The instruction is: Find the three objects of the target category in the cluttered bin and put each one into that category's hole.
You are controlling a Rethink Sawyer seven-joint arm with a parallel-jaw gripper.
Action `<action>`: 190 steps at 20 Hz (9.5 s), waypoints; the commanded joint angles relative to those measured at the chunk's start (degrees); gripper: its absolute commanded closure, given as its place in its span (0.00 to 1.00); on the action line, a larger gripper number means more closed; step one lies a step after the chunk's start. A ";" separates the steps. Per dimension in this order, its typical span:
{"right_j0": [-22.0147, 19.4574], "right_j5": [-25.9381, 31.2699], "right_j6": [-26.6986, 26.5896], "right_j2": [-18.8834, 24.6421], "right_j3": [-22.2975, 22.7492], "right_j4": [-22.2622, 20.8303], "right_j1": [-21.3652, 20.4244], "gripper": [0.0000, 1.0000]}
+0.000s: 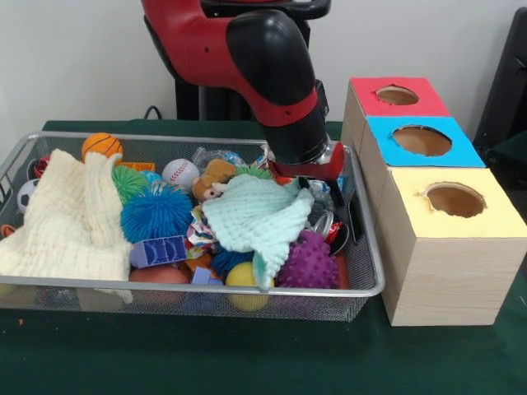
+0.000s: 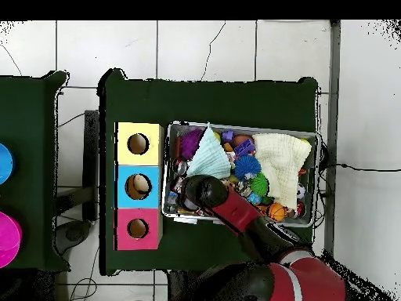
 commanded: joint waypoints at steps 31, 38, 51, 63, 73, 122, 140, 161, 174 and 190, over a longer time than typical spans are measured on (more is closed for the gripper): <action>-17.85 12.95 5.92 31.75 11.82 -0.50 -1.56 1.00; -15.61 13.13 6.57 27.34 11.26 -3.11 -8.11 1.00; -16.28 21.32 7.94 29.33 9.69 1.09 -12.80 1.00; -15.35 10.95 7.77 31.26 12.19 0.13 -8.45 1.00; -12.34 2.39 7.14 29.47 10.65 -3.04 -2.07 1.00; 7.22 11.42 5.09 2.46 -4.96 -15.01 -15.57 0.00; 10.43 23.52 7.60 -1.54 -9.06 -14.54 -17.33 0.00; 1.63 19.35 7.29 13.94 3.84 0.85 -15.44 0.00; -0.20 23.11 5.17 19.31 4.46 6.24 -10.37 0.00; -0.69 21.99 4.93 17.40 5.45 2.33 -13.78 0.00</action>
